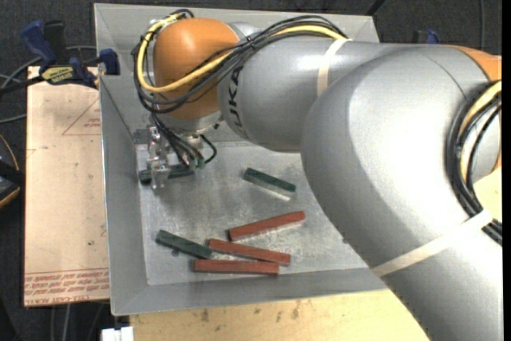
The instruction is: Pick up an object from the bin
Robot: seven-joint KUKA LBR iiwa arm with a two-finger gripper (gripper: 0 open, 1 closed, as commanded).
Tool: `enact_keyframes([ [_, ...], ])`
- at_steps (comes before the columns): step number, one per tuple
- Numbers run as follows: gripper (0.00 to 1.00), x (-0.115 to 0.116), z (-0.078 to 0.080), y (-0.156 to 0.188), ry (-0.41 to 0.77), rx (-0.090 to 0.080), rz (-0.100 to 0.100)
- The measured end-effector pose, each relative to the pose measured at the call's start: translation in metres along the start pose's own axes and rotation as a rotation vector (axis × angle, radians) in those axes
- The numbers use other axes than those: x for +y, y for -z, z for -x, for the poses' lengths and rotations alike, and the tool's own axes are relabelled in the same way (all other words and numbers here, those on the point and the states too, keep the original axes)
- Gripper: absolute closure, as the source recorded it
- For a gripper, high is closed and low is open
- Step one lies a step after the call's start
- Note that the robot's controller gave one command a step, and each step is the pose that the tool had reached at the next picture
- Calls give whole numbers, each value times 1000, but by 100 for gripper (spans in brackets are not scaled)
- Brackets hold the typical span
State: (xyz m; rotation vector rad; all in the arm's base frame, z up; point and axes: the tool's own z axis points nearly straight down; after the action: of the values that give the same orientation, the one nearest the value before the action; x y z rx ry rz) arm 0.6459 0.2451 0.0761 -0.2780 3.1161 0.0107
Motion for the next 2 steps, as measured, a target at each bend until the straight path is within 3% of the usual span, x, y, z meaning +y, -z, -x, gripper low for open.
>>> enact_keyframes([
  [1, 100, -1, -5, 55, -20, 16, -4],
  [2, 100, 0, -2, 109, -20, 8, -4],
])
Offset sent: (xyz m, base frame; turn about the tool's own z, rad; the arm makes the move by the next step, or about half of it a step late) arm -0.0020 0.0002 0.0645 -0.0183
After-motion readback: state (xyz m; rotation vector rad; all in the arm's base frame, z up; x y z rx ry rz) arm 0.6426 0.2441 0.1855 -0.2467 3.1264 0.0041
